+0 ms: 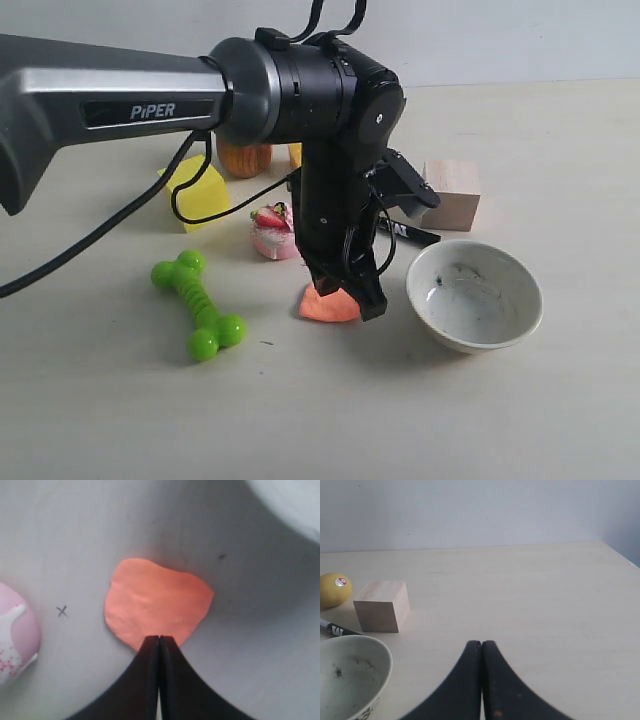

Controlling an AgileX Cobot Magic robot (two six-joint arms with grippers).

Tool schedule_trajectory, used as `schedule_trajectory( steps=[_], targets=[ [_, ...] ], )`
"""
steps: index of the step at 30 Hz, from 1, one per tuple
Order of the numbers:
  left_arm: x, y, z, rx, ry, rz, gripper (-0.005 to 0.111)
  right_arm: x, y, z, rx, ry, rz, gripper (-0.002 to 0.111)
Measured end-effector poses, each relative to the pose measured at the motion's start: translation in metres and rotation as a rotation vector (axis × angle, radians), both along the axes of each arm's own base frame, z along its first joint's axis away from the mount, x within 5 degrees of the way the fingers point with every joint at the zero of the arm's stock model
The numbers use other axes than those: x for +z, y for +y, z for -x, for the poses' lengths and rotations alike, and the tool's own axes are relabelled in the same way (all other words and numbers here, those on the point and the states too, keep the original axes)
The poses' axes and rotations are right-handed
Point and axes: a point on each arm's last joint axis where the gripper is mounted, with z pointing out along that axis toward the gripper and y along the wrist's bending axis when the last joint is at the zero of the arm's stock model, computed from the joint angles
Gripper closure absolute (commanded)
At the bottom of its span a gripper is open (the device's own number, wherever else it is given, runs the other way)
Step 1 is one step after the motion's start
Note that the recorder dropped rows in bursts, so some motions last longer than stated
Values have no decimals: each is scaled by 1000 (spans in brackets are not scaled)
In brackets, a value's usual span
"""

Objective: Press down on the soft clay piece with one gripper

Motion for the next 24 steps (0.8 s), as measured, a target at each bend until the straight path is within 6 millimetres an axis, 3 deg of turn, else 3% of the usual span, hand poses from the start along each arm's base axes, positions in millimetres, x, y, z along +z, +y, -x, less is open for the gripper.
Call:
schedule_trajectory(
  steps=[14, 24],
  targets=[
    [-2, -3, -3, -76, -28, 30, 107, 0, 0, 0, 0, 0, 0, 108],
    [-26, -4, -3, -76, 7, -3, 107, 0, 0, 0, 0, 0, 0, 108]
  ],
)
